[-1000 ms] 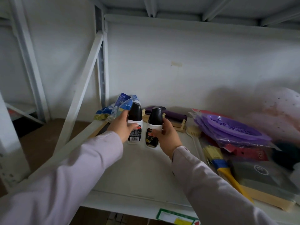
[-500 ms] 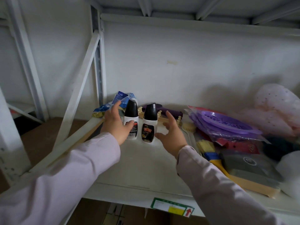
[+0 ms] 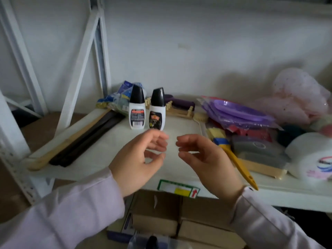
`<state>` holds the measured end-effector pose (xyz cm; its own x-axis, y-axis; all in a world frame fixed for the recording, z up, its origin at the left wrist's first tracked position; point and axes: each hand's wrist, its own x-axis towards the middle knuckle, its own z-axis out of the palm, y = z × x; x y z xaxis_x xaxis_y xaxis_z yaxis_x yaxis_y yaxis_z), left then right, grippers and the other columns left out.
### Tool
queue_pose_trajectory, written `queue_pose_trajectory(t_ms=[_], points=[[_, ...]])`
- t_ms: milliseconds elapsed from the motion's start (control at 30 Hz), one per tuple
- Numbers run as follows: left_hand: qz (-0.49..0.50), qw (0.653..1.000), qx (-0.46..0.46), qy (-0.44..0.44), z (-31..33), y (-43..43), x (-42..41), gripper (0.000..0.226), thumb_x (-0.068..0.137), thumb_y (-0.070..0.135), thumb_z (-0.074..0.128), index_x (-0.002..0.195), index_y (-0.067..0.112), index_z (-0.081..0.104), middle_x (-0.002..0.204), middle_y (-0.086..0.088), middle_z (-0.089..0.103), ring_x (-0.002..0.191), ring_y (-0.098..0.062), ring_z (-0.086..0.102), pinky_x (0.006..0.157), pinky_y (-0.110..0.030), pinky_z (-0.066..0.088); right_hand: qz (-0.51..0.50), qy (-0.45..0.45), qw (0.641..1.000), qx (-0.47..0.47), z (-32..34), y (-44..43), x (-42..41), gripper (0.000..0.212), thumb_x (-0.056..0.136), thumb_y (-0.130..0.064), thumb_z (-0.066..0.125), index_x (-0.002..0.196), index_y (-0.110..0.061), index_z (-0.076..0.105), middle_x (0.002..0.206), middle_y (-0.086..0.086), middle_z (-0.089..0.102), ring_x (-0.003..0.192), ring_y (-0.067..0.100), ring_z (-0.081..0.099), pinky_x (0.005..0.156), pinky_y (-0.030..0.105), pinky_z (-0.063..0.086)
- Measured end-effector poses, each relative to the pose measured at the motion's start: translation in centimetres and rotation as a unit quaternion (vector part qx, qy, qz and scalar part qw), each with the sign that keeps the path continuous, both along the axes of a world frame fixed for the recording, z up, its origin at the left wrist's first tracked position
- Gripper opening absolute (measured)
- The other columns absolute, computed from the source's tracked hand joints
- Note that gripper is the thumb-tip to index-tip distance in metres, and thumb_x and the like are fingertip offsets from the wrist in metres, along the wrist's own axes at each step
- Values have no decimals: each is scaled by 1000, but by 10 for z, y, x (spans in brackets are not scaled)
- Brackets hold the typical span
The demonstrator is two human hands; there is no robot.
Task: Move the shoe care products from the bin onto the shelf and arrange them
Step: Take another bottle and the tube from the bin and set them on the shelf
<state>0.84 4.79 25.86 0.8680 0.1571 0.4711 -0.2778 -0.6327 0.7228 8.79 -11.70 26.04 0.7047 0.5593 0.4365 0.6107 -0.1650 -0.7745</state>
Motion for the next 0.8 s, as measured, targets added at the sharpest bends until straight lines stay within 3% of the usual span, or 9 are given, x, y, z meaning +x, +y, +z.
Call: queue_pose_trajectory(t_ms=[167,267,367,433,533,633,700,800], points=[[-63,993,64,70,-53,-15,-32,22,78,8,67,83,29,67,86,15,68,80,3,63,69,-4,45,49,41,998,-8,-51,-28,-32,27,79,-11,67,87,-36,68,93,-9,73,84,8,70,78,19,55],[-76,980,91,162,-101,-20,-35,23,79,13,64,81,37,63,79,19,61,73,6,59,66,-5,44,44,100,992,-63,-99,-36,-37,46,81,2,67,77,-44,69,85,-22,72,76,-3,67,73,10,51],[-69,957,102,263,-153,-23,-31,24,84,12,58,94,33,64,76,24,53,66,10,55,62,2,38,29,143,979,-145,-157,-40,-34,55,83,4,62,71,-49,66,75,-34,68,70,-8,63,69,9,49],[-68,943,118,304,-184,-25,-26,27,85,10,53,105,23,64,85,21,53,74,5,53,63,4,33,26,159,970,-185,-193,-41,-32,53,84,1,60,69,-49,64,71,-39,65,70,-8,63,68,9,48],[-64,928,133,343,-219,-27,-18,29,84,8,51,108,21,63,104,5,62,84,-5,52,69,-5,37,12,184,957,-223,-236,-41,-28,61,85,0,58,66,-58,61,71,-42,63,71,-6,62,71,14,51],[-64,914,150,372,-242,-30,-9,31,84,7,52,111,20,61,116,-2,62,92,-14,58,82,-19,44,-2,197,949,-247,-270,-41,-23,61,85,-5,58,67,-63,59,70,-25,68,75,5,65,77,27,55],[-60,906,159,388,-255,-31,-4,32,85,8,52,114,20,58,119,-2,60,102,-17,59,91,-25,47,-3,194,948,-253,-288,-42,-20,52,83,-7,57,71,-58,63,69,-25,67,73,4,65,78,32,56],[-43,902,179,391,-277,-30,3,36,83,10,57,115,25,55,126,2,52,109,-16,55,98,-29,46,6,189,933,-305,-305,-36,-17,36,82,3,52,92,-26,72,64,-33,63,62,-8,57,79,26,51]])
